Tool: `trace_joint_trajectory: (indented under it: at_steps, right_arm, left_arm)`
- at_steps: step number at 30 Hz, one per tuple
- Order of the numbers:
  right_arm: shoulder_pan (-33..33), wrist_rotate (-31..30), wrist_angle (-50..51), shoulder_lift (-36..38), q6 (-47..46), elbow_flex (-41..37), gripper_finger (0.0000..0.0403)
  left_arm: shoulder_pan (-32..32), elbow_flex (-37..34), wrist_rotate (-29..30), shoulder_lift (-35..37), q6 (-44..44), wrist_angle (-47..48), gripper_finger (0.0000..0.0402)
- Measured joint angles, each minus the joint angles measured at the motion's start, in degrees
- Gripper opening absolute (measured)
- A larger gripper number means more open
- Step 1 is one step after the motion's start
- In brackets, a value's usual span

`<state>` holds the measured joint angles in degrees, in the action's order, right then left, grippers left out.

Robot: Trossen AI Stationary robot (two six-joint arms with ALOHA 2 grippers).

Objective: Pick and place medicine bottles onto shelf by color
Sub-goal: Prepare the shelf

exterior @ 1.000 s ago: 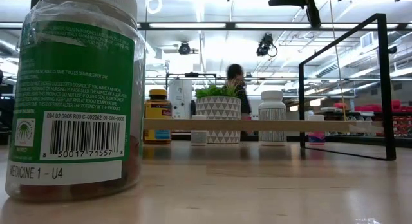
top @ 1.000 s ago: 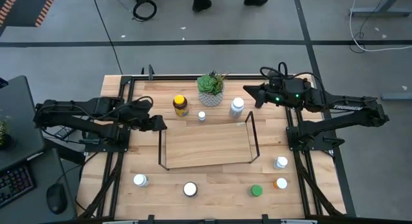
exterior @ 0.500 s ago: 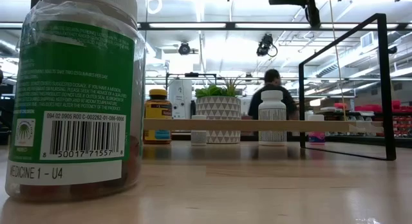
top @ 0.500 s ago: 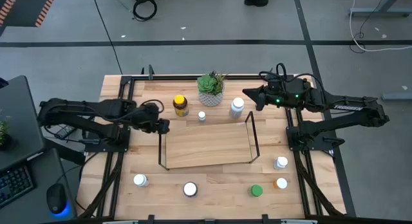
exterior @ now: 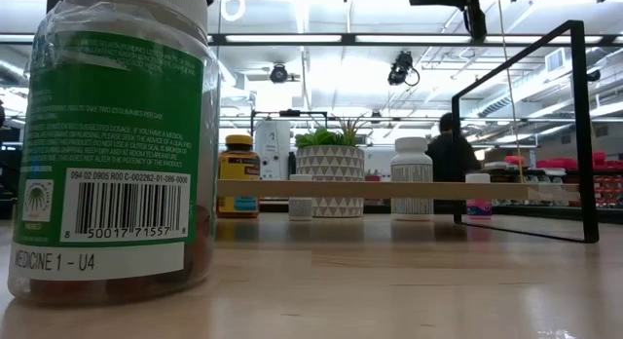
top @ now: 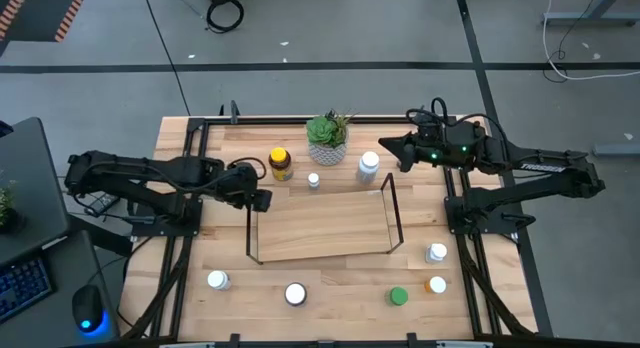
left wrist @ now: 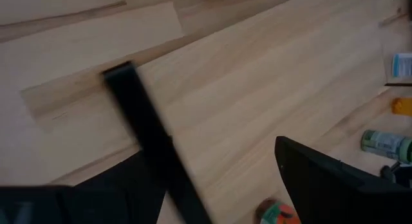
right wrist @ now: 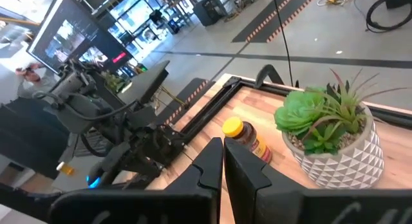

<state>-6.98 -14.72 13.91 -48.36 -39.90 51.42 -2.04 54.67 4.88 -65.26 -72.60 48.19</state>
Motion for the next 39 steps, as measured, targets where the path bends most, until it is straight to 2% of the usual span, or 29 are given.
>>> trace_joint_trajectory:
  at_steps: [10, 18, 23, 39]
  right_arm:
    - [-0.24, -0.21, -0.15, 0.04, 0.0, 0.0, 0.0023]
    - [-0.24, -0.18, -0.19, 0.04, 0.0, 0.0, 0.0023]
    - [-0.24, -0.16, -0.19, 0.04, 0.0, 0.0, 0.0023]
    - [-0.24, 1.02, -0.17, 0.02, 0.0, 0.0, 0.0023]
  left_arm:
    - [0.01, -0.11, 0.0, 0.01, 0.1, 0.34, 0.0189]
    - [2.82, -0.11, 0.22, 0.01, 0.48, 0.19, 0.013]
    - [4.58, -0.11, 0.22, 0.01, 4.14, 0.17, 0.0106]
    - [7.47, -0.11, 0.18, 0.01, 4.01, -0.12, 0.0062]
